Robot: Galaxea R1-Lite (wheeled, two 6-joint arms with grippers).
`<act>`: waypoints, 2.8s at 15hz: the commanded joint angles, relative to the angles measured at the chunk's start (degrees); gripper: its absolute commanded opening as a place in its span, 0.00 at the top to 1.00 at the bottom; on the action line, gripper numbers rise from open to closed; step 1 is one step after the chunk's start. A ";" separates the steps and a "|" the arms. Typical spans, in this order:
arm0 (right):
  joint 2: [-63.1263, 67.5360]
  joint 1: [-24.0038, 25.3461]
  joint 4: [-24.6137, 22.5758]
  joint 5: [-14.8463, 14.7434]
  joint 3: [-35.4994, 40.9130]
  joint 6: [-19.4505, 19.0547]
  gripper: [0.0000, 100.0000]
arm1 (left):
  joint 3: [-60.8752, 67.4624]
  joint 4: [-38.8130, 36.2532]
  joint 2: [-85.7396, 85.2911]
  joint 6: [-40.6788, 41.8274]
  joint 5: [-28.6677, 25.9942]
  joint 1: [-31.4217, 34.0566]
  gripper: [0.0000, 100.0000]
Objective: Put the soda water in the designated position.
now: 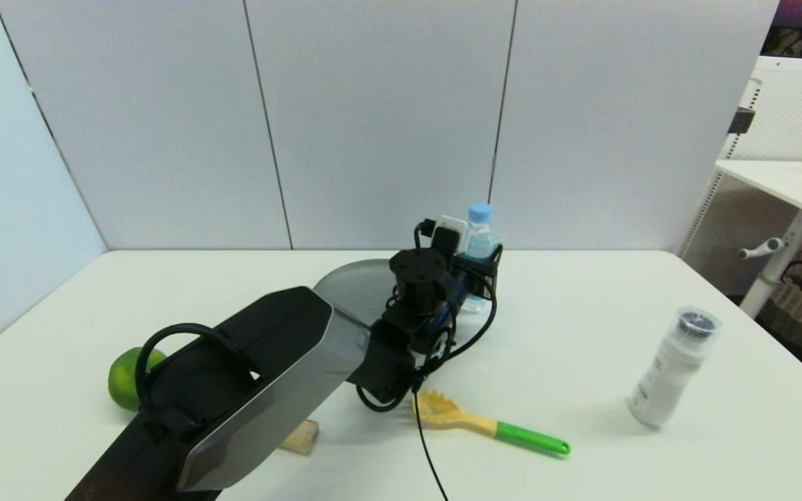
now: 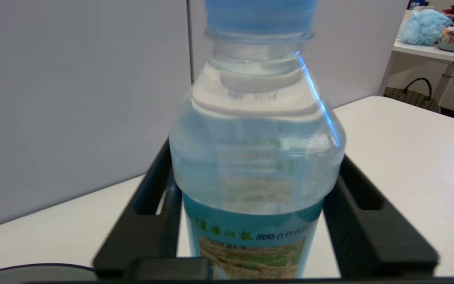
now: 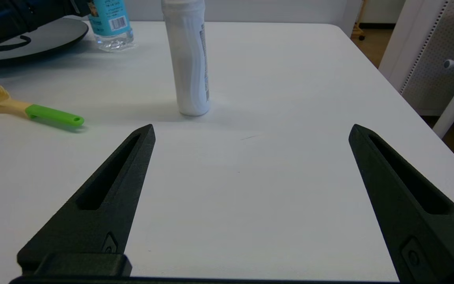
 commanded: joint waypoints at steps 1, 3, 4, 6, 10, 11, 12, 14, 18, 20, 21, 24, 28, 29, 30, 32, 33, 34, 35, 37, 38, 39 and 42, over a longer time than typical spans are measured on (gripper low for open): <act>0.07 0.01 -0.01 0.02 0.02 -0.05 0.00 | -0.14 -0.30 0.14 0.00 0.06 0.05 0.00; 0.07 0.01 -0.01 0.02 -0.06 -0.05 0.00 | -0.14 -0.30 0.14 -0.09 0.06 0.05 0.00; 0.07 0.01 -0.01 0.02 0.02 -0.05 0.00 | -0.14 -0.30 -0.03 0.09 -0.03 0.05 0.00; 0.07 0.01 -0.01 0.02 0.02 -0.05 0.00 | -0.14 0.23 -3.90 0.44 -0.29 0.05 0.00; 0.07 0.01 -0.01 0.02 0.02 -0.05 0.00 | 1.27 14.55 -21.04 0.53 -0.20 0.67 0.00; 0.07 0.01 -0.01 0.02 -0.06 -0.05 0.00 | 1.09 21.32 -27.10 0.62 0.41 1.37 0.00; 0.07 0.01 -0.01 0.02 0.02 -0.05 0.00 | 1.01 26.51 -32.02 0.62 2.08 2.07 0.00; 0.07 0.01 -0.01 0.02 0.02 -0.05 0.00 | 1.18 35.82 -41.16 1.67 3.93 5.15 0.00; 0.07 0.01 -0.01 0.02 0.02 -0.05 0.00 | 2.32 48.57 -56.02 5.19 3.31 19.74 0.00; 0.07 0.01 -0.01 0.02 0.02 -0.05 0.00 | 6.63 50.41 -62.35 4.75 0.94 26.77 0.00; 0.07 0.01 -0.01 0.02 0.02 -0.05 0.00 | 9.79 50.77 -65.25 4.57 -1.26 30.46 0.00; 0.07 0.10 -0.01 0.02 0.02 -0.05 0.00 | 26.14 51.29 -76.50 2.81 -5.13 36.53 0.00; 0.07 0.01 -0.01 0.02 0.02 -0.05 0.00 | 49.17 51.56 -91.79 1.14 -5.13 39.16 0.00; 0.07 0.01 -0.01 0.02 0.02 -0.05 0.00 | 55.41 51.38 -96.36 0.97 -4.86 39.25 0.00; 0.07 0.01 -0.01 0.02 0.02 -0.05 0.00 | 60.42 51.56 -100.14 0.97 -4.77 39.34 0.00; 0.07 0.01 -0.01 0.02 0.02 -0.05 0.00 | 70.53 51.56 -107.79 -0.26 -4.60 39.25 0.00; 0.07 0.01 -0.01 0.02 0.02 -0.05 0.00 | 75.54 51.38 -111.83 -0.44 -4.51 39.34 0.00; 0.07 0.01 -0.01 0.02 0.02 -0.05 0.00 | 79.49 51.29 -115.08 -0.79 -3.63 39.25 0.00; 0.07 0.01 -0.01 0.02 0.02 -0.05 0.00 | 82.92 51.29 -118.60 -1.14 -2.66 39.25 0.00; 0.07 0.01 -0.01 0.02 0.02 -0.05 0.00 | 88.72 51.73 -125.28 -2.11 -2.66 39.34 0.00; 0.07 0.01 -0.01 0.02 -0.06 -0.05 0.00 | 91.36 51.91 -128.79 -2.20 -2.66 39.34 0.00; 0.07 0.01 -0.01 0.02 0.02 -0.05 0.00 | 94.17 51.91 -132.04 -2.28 -2.58 39.25 0.00; 0.07 0.01 -0.01 0.02 0.02 -0.05 0.00 | 94.26 53.49 -131.96 -2.90 -3.72 39.34 0.00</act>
